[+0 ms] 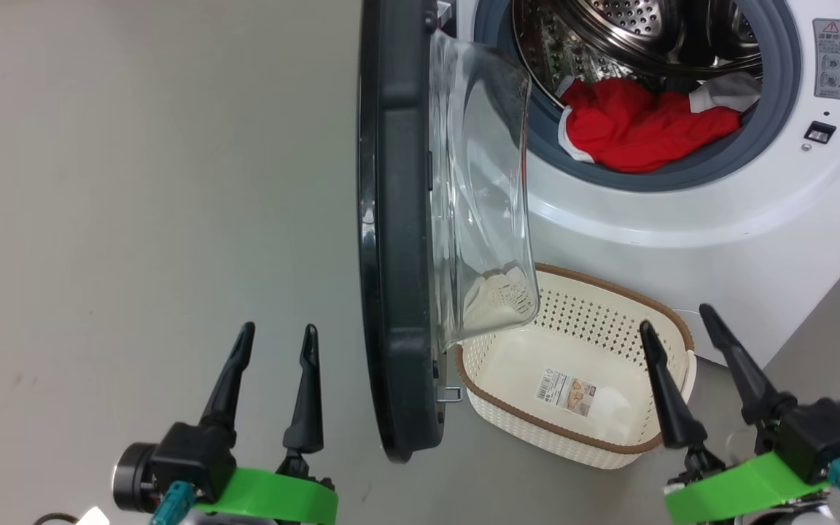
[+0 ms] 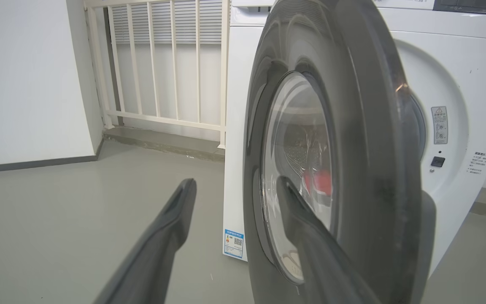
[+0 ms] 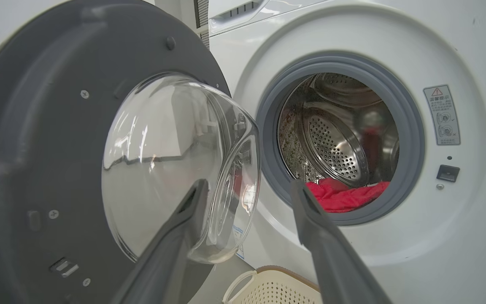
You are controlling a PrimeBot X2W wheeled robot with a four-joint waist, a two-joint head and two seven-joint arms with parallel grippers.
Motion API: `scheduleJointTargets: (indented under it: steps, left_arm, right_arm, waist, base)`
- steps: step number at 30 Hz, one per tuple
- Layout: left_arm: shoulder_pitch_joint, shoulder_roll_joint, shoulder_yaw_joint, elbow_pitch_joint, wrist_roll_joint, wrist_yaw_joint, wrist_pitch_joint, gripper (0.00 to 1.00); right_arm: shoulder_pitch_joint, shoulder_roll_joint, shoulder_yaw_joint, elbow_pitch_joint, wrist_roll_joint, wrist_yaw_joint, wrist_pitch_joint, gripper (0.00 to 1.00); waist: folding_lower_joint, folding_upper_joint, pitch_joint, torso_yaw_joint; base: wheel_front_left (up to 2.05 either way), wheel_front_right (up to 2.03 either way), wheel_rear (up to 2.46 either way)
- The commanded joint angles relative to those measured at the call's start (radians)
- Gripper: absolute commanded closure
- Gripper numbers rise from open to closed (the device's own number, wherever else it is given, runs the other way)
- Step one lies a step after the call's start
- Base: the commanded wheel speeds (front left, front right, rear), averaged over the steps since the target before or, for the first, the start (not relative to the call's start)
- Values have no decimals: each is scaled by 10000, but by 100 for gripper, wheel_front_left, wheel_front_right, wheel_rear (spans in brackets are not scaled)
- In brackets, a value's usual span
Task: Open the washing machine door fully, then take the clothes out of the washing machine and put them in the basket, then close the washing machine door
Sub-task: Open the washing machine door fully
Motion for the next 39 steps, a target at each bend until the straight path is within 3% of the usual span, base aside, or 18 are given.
scheduleJointTargets:
  steps: [1, 18, 19, 21, 39]
  left_arm:
    - [-80, 179, 321, -302, 50, -30, -76, 0]
    - [73, 208, 402, -190, 40, -34, -76, 0]
    - [71, 208, 401, -193, 30, -41, -76, 38]
    - [53, 206, 399, -244, 14, -56, -76, 100]
    - [-634, 316, 366, -2512, 325, -153, 63, 100]
  right_arm:
    - [-37, 2, 315, -217, 78, 4, -128, 0]
    - [137, 3, 330, -73, 336, 4, -226, 0]
    - [132, 3, 335, -72, 341, 4, -214, 0]
    - [129, 3, 355, -82, 350, 4, -196, 0]
    - [-32, 3, 210, 86, 522, 4, -107, 0]
  waist:
    - [0, -1, 4, -27]
    - [0, -1, -43, -175]
    - [0, -1, -27, -183]
    - [0, -1, 5, -202]
    - [0, -1, 69, -346]
  base:
    - [0, 0, 0]
    - [0, 0, 0]
    - [0, 0, 0]
    - [0, 0, 0]
    - [0, 0, 0]
